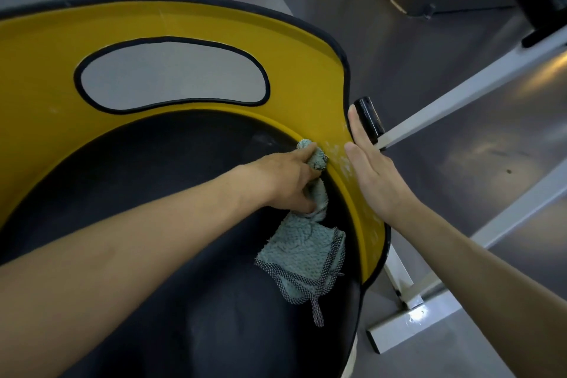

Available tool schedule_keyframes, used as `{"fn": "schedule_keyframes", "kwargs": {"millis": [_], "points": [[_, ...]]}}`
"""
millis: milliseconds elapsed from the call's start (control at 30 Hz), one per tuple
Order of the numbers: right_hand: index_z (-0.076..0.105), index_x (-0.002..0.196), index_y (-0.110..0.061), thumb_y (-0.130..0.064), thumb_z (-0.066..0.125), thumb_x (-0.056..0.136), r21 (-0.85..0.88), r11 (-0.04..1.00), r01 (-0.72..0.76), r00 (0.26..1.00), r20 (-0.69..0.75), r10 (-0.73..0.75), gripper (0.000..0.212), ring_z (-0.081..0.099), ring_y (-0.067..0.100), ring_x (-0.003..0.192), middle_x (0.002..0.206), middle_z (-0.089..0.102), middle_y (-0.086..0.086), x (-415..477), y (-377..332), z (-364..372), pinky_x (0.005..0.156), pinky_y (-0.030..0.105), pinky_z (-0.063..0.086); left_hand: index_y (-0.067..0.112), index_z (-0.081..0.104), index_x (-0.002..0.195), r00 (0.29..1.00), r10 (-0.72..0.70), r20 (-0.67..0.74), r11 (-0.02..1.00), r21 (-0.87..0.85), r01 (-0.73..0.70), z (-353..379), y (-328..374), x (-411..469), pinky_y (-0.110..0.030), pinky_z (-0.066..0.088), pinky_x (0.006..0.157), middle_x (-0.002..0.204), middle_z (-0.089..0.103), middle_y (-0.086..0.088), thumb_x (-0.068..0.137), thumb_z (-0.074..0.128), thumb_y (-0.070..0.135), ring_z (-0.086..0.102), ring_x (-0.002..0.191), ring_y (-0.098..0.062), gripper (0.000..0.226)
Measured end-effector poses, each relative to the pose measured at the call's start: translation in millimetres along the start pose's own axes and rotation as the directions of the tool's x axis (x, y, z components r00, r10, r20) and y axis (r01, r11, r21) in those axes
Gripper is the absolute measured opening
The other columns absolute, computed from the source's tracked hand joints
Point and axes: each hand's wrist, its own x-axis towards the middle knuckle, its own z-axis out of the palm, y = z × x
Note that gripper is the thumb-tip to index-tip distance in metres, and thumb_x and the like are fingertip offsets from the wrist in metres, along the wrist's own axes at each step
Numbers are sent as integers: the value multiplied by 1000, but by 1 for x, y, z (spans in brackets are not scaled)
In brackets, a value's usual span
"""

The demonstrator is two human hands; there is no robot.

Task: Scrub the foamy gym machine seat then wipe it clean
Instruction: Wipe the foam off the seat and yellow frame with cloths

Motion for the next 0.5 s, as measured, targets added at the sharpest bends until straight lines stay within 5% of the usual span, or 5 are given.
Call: {"fn": "schedule_keyframes", "kwargs": {"millis": [100, 167, 333, 400, 500], "points": [[1, 155, -58, -44, 23, 110, -7, 1000, -6, 1000, -7, 6, 52, 48, 8, 60, 95, 64, 22, 1, 5, 1, 67, 25, 36, 18, 15, 162, 1000, 9, -10, 996, -93, -10, 8, 2, -1, -31, 19, 122, 169, -14, 0, 101, 39, 61, 11, 155, -19, 79], [2, 156, -57, -43, 24, 110, -3, 1000, -4, 1000, -9, 4, 52, 46, 4, 59, 77, 57, 11, 2, 7, 1, 68, 29, 36, 15, 8, 162, 992, 30, -122, 983, -176, -51, 22, 1, -2, -34, 17, 125, 169, -16, 1, 101, 36, 60, 6, 156, -18, 80], [3, 155, -58, -44, 25, 111, 35, 999, 3, 1000, 8, -3, 52, 54, 0, 102, 125, 54, -16, 6, 11, 2, 89, 24, 37, 12, 3, 162, 845, 43, -533, 918, -313, -244, 49, 9, -3, -32, 11, 126, 168, -19, -1, 101, 34, 63, -7, 156, -14, 86], [4, 157, -55, -41, 25, 111, 34, 999, 2, 1000, 1, -2, 52, 55, -5, 80, 100, 62, -11, 6, 11, 2, 73, 12, 38, 15, 0, 162, 890, 102, -444, 923, -292, -251, 60, 16, 7, -39, 10, 127, 167, -21, 0, 99, 24, 67, -7, 156, -17, 85], [6, 159, -48, -38, 26, 111, 23, 1000, 11, 1000, -22, -10, 53, 45, 1, 55, 64, 45, -4, 5, 10, 3, 58, 17, 35, 22, -3, 162, 954, 116, -278, 946, -261, -191, 76, 14, 21, -41, 7, 127, 166, -25, 3, 95, 6, 74, -9, 156, -20, 86]]}}
